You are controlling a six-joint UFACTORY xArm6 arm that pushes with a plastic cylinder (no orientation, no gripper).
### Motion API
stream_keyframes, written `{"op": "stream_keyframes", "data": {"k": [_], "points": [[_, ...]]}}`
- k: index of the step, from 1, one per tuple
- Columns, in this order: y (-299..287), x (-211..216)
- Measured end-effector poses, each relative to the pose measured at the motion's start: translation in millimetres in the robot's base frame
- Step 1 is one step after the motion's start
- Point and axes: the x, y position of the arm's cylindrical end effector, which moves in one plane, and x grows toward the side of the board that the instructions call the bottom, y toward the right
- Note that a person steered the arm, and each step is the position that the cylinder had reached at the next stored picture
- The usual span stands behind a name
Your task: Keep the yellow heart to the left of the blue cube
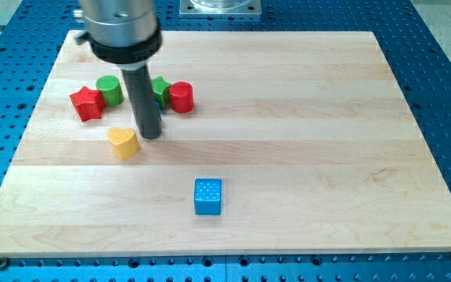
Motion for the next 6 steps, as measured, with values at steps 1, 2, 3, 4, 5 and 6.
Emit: {"op": "stream_keyframes", "data": {"k": [1, 2, 3, 4, 5, 6], "points": [[-4.5, 37.3], [-5.1, -24.9], [-55.0, -25.1], [-51.2, 31.9], [-37.0, 66.8], [-35.9, 78.6]]}}
